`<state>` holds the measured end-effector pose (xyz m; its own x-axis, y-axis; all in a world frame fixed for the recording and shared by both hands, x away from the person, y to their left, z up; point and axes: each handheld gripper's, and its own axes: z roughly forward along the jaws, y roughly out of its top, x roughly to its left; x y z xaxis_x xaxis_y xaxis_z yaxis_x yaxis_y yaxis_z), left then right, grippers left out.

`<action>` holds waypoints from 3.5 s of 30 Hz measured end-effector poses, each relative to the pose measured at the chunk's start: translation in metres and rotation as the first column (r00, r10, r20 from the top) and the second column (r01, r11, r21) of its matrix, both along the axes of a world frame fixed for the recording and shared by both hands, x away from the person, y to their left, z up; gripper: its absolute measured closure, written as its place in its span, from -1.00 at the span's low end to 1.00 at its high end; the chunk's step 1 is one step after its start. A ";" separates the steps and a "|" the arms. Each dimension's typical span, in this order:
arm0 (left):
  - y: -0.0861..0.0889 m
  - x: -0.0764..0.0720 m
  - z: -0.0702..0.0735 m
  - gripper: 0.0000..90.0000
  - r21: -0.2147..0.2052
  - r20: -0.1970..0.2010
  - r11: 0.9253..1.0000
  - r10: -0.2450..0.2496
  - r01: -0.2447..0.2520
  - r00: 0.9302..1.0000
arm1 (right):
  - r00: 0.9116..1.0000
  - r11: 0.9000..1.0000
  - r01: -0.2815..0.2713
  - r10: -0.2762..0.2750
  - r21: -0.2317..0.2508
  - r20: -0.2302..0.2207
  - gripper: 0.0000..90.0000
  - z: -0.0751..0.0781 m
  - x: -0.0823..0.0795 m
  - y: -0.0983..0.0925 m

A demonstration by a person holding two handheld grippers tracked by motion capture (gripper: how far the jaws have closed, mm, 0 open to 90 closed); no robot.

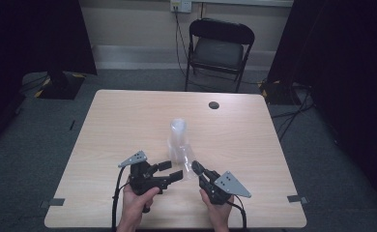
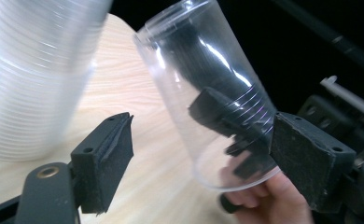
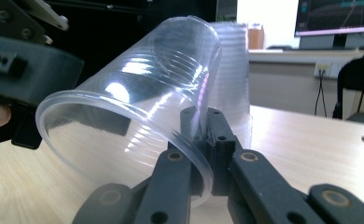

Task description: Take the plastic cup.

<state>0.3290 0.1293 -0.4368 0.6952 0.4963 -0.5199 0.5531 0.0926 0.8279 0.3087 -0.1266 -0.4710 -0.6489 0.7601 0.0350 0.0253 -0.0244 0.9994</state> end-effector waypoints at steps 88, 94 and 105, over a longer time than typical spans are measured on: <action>-0.030 -0.018 -0.026 -0.76 0.543 0.492 0.818 -0.125 -0.191 0.862 | 0.802 0.909 -0.284 0.052 -0.305 -0.595 0.88 0.042 0.036 0.026; -0.035 -0.020 -0.027 -0.73 0.535 0.511 0.826 -0.146 -0.180 0.847 | 0.804 0.903 -0.299 0.063 -0.310 -0.591 0.91 0.045 0.036 0.030; -0.041 -0.024 -0.027 -0.56 0.512 0.523 0.848 -0.178 -0.140 0.834 | 0.777 0.892 -0.331 0.073 -0.307 -0.626 0.91 0.042 0.042 0.038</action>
<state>0.3055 0.0886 -0.4643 0.7878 0.5569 0.2631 0.0057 -0.4337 0.9010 0.3508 -0.0889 -0.4290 -0.7368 0.6466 0.1977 0.5633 0.4252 0.7084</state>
